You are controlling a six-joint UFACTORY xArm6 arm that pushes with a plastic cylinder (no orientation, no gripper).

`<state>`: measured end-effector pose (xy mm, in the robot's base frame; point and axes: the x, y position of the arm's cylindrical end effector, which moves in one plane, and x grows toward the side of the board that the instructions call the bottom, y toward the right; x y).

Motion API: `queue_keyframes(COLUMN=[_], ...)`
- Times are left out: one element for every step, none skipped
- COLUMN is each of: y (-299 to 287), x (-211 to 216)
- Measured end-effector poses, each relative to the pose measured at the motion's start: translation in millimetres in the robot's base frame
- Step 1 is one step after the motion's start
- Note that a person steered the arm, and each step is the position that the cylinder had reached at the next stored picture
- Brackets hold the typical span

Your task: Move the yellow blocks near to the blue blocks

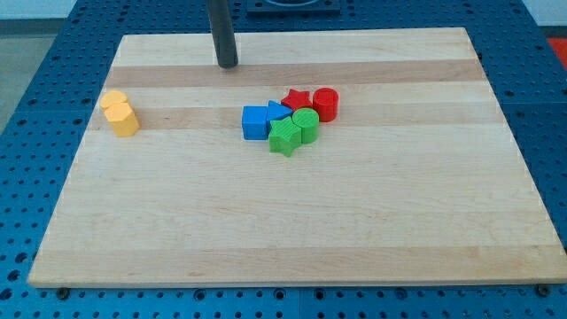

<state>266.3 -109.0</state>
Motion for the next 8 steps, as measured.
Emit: queue_keyframes(y=[0, 0, 0, -1, -42, -120, -138, -175], x=[24, 93, 183, 247, 248, 202, 157, 143])
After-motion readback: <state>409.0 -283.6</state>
